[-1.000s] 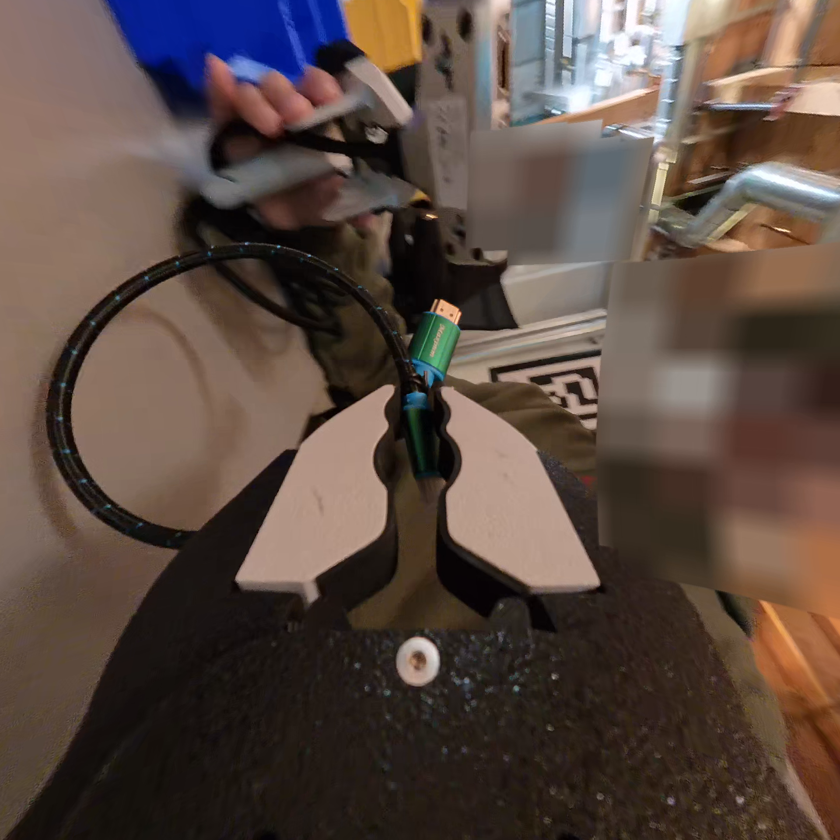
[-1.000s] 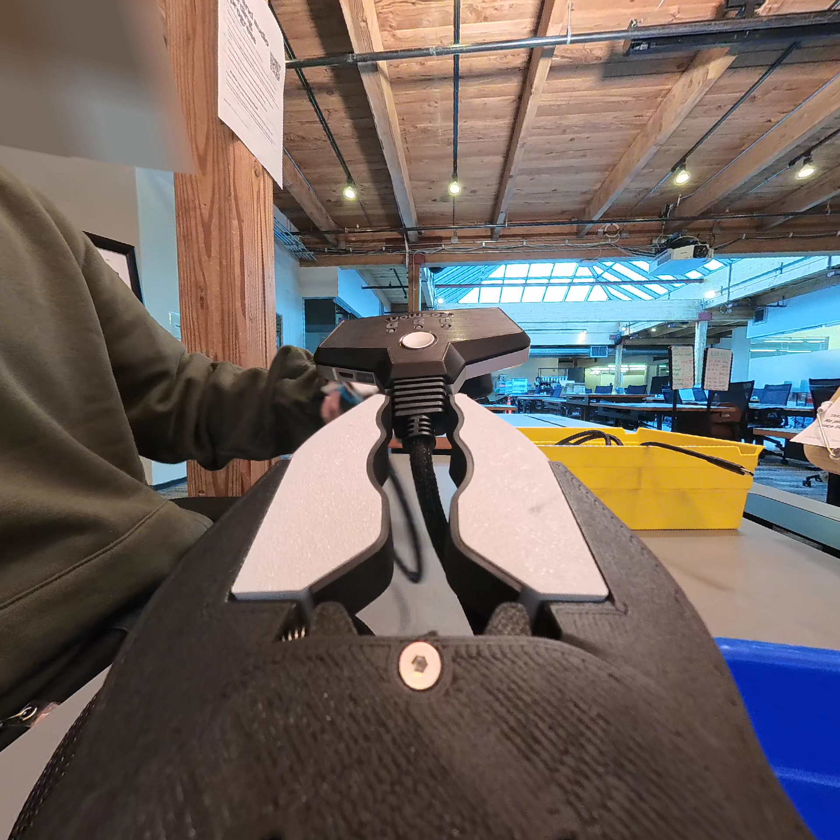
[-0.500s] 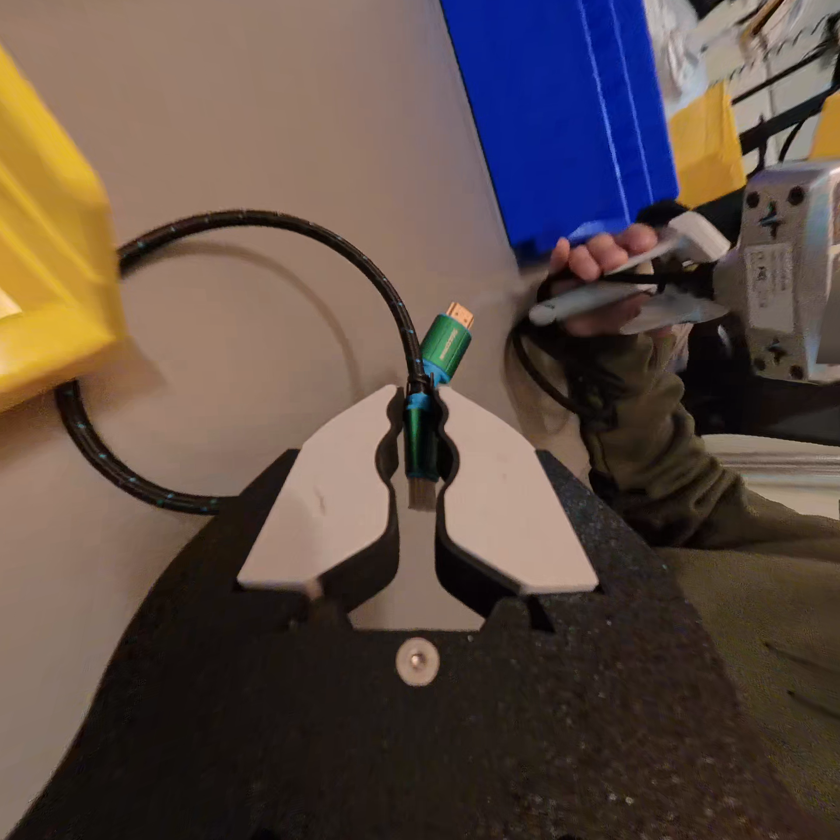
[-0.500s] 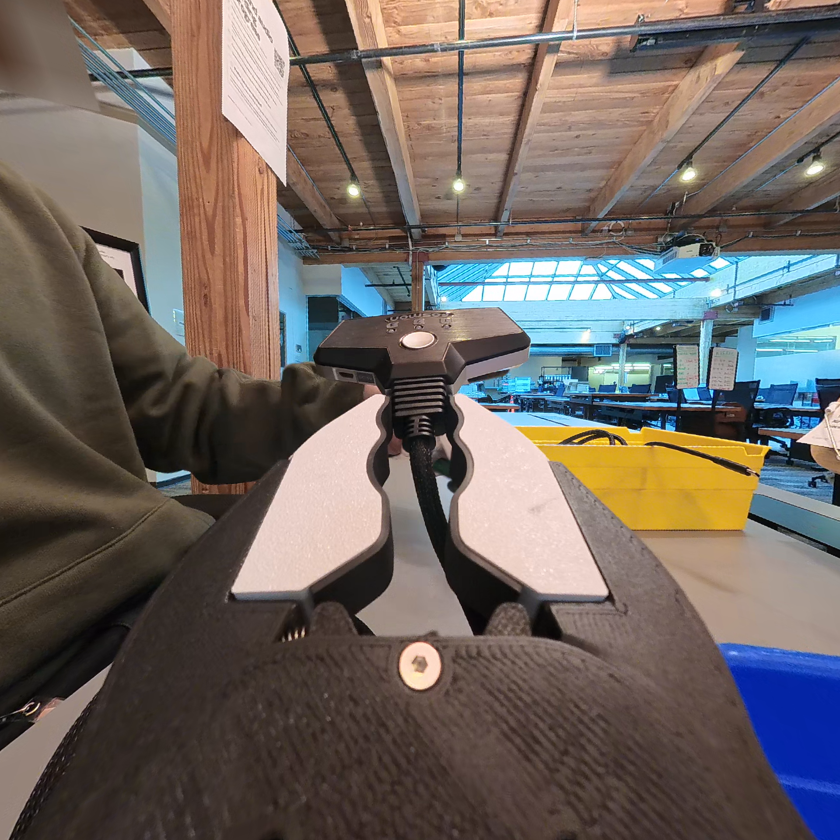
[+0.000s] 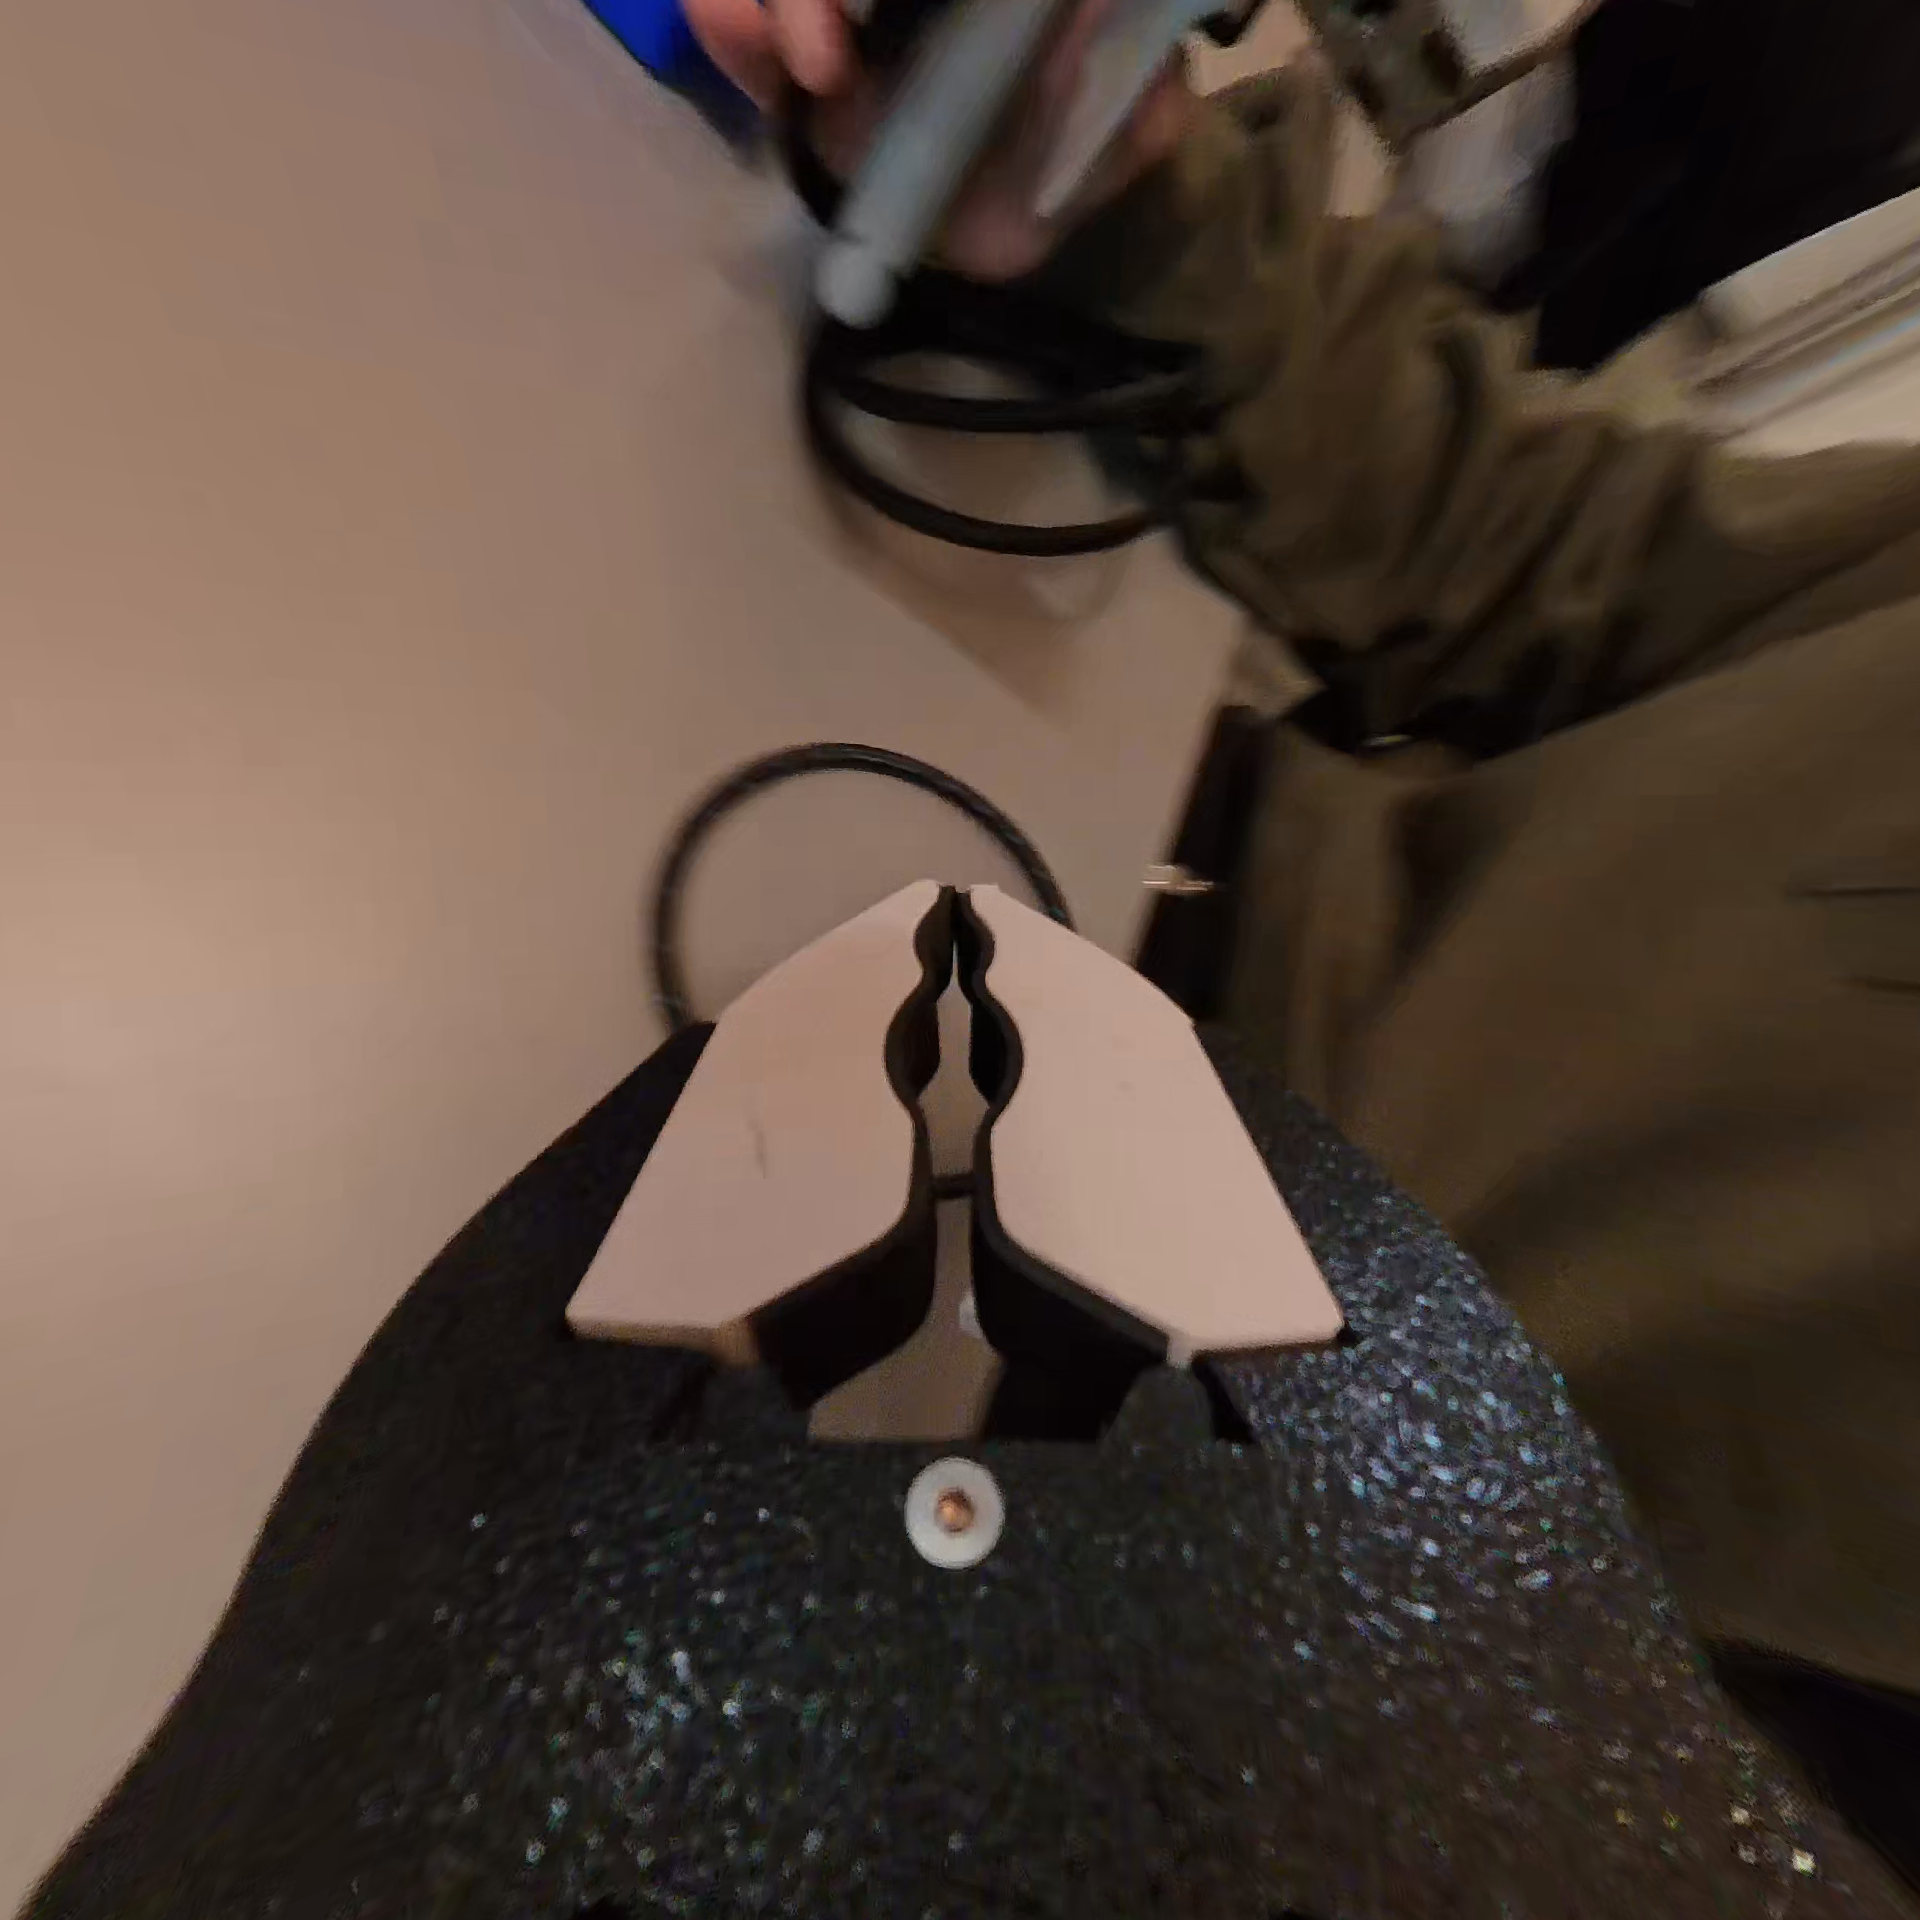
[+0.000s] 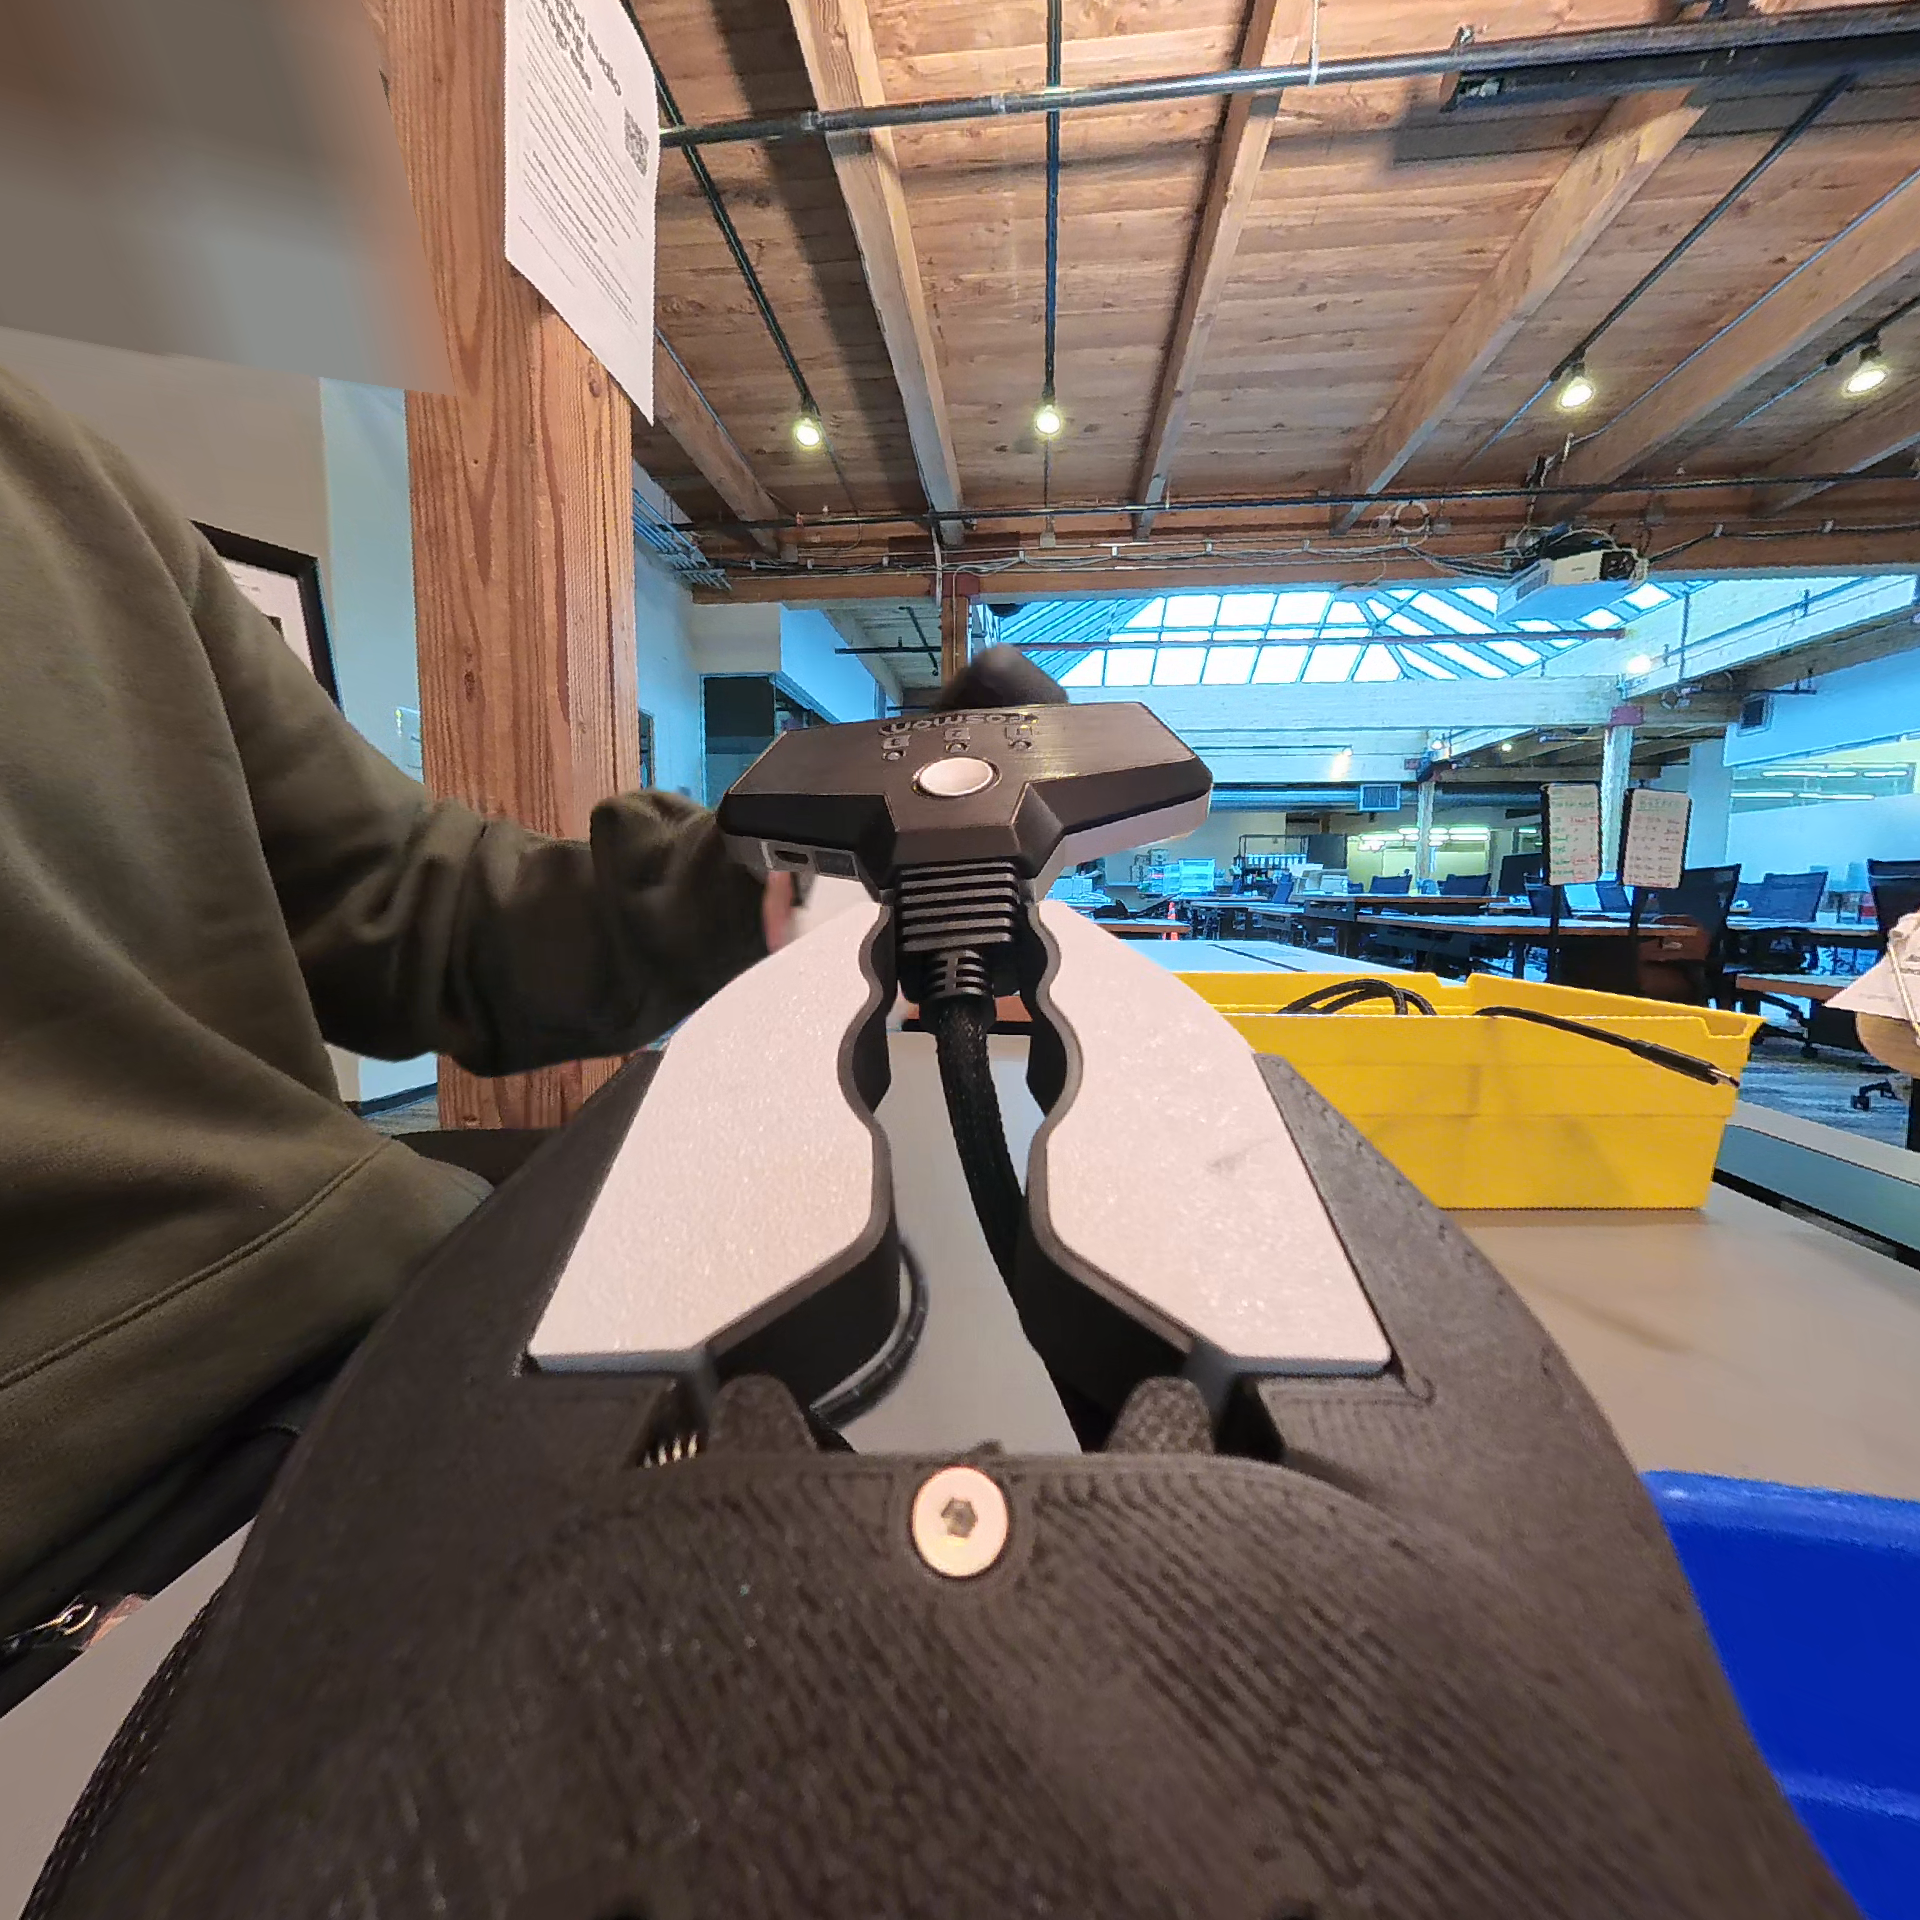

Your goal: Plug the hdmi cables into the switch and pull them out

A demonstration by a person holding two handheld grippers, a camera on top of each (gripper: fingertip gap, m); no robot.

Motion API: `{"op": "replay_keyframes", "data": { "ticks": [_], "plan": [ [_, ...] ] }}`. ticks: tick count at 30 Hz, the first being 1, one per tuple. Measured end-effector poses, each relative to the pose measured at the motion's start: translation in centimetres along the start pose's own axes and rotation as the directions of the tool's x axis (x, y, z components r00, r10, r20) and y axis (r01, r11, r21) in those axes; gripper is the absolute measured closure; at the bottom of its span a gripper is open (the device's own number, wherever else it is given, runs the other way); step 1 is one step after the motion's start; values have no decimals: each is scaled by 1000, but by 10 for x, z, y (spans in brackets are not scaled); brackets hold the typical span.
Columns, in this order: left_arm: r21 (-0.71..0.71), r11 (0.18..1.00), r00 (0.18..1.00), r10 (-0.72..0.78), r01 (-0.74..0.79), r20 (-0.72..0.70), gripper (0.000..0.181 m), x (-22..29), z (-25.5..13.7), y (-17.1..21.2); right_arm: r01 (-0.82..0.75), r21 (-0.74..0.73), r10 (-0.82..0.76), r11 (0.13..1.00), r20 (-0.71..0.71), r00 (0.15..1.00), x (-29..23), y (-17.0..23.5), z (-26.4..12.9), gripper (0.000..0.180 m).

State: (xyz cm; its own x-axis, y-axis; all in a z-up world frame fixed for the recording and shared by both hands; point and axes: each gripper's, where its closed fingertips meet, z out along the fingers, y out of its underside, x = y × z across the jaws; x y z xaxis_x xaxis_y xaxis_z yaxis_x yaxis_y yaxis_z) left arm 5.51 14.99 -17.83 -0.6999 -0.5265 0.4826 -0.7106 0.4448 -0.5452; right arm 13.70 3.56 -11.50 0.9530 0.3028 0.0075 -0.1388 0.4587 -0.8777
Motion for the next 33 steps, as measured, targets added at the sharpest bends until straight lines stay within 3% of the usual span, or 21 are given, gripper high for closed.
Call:
{"op": "replay_keyframes", "data": {
  "ticks": [4, 6, 8, 10, 12, 17, 19, 23, 27, 30, 33],
  "plan": [
    [80, 976, 944, 174, -204, 281, 181, -38, -9, -16, 6, -2, -6, 1000, -1, 1000, -1, 0, 0, 158],
    [57, 932, 923, 345, -359, 172, 181, -17, -4, -3, 10, -1, -10, 1000, -3, 1000, -1, 0, 0, 158],
    [-20, 881, 880, 472, -472, 55, 163, 4, 1, 27, 12, 2, -12, 1000, -4, 1000, -1, 0, 0, 158],
    [-122, 799, 806, 592, -589, -13, 159, 16, 6, 61, 7, -1, -7, 1000, -2, 1000, -1, 0, 0, 158],
    [-196, 733, 752, 657, -651, -40, 147, 23, 11, 84, 3, -6, -3, 1000, 6, 1000, -1, 1, 1, 158],
    [-408, 574, 632, 775, -710, -9, 141, 15, 25, 123, 1, -3, -1, 1000, 3, 1000, -1, 1, 1, 158],
    [-465, 519, 589, 808, -717, -6, 147, 8, 31, 134, -1, -1, 1, 1000, 4, 1000, -1, 0, 1, 158],
    [-397, 604, 639, 767, -690, 57, 165, 9, 43, 126, 2, -1, -2, 1000, 4, 1000, -1, 1, 1, 158],
    [-350, 727, 747, 657, -591, 104, 170, 5, 44, 115, 3, -1, -3, 1000, 3, 1000, -1, 1, 1, 158],
    [-161, 852, 855, 514, -498, 75, 170, 17, 34, 90, 4, 0, -4, 1000, 3, 1000, -2, 1, 1, 158],
    [79, 949, 945, 311, -304, -98, 170, 46, 12, 51, 4, 2, -4, 1000, 2, 1000, -1, 0, 1, 158]
  ]
}}
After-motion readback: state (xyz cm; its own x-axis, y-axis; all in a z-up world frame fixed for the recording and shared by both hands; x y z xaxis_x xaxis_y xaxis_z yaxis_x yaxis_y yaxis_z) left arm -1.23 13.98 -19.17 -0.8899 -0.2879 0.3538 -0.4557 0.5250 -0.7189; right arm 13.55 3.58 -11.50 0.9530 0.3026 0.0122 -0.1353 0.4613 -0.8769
